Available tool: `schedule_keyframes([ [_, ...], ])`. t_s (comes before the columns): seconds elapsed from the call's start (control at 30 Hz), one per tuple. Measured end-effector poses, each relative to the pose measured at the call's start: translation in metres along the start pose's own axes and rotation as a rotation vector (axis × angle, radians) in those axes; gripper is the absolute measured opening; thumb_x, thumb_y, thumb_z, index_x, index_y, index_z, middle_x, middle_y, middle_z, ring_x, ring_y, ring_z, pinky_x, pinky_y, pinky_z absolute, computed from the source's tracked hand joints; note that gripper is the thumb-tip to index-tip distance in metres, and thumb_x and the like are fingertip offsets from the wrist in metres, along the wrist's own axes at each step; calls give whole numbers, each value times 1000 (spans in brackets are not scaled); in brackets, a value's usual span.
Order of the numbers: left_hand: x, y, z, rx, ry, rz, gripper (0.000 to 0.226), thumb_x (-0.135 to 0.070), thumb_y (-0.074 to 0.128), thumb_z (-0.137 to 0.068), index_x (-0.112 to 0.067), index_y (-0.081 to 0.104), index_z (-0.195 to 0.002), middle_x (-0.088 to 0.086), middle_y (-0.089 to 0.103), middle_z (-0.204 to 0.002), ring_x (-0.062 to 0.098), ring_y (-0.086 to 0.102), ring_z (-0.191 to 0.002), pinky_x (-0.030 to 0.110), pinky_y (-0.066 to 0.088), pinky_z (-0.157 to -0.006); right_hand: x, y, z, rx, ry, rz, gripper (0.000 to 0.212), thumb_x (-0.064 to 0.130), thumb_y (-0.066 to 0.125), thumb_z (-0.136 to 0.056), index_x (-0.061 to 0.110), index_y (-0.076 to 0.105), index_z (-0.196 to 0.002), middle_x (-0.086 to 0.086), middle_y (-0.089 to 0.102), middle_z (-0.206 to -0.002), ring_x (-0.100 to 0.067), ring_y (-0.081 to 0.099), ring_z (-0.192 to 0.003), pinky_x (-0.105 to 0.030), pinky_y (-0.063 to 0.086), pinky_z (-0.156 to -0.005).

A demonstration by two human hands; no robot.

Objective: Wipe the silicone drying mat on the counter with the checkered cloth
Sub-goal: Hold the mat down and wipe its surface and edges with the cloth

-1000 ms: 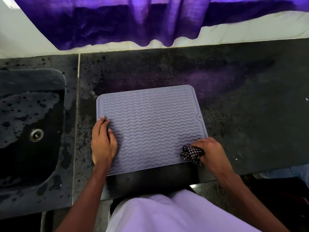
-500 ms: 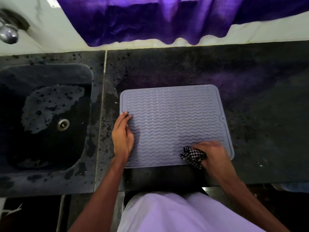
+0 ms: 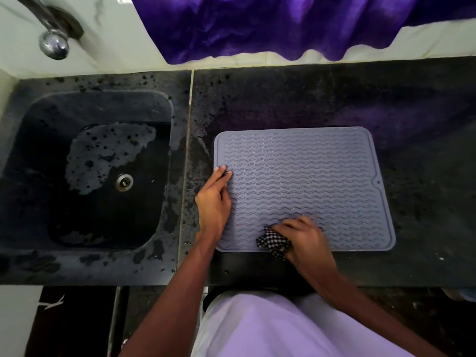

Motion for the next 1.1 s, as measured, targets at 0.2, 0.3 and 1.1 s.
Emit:
schedule_keyframes([
  [0.2, 6, -1, -3, 17, 29, -30, 33, 0, 59, -94, -11, 72, -121, 0, 64, -134, 11, 58, -127, 10, 34, -110, 51, 28, -26, 130, -143, 69, 47, 13, 72, -64, 22, 67, -109, 2, 68, -100, -24, 59, -95, -32, 46, -91],
  [0.3, 6, 0, -4, 28, 56, -65, 32, -1, 58, -94, -11, 72, -122, 2, 64, -134, 14, 59, -127, 14, 36, -108, 64, 42, -34, 160, -198, 90, 46, 21, 51, -81, 25, 55, -127, 2, 61, -113, -24, 51, -109, -36, 41, -100],
  [1.1, 6, 8, -1, -19, 137, -209, 31, -2, 53, -98, -7, 68, -124, 7, 61, -137, 23, 58, -128, 39, 52, -98, -147, -83, 74, -4, 277, 262, 53, 0, 78, -56, 19, 74, -104, 0, 74, -102, -32, 62, -86, -42, 54, -70],
])
Point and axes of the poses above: each hand's wrist, its own z-axis away from the middle knuckle, its own y-axis out of the palm, x = y × z, the point moved 2 cm from there along -z, towards the middle knuckle
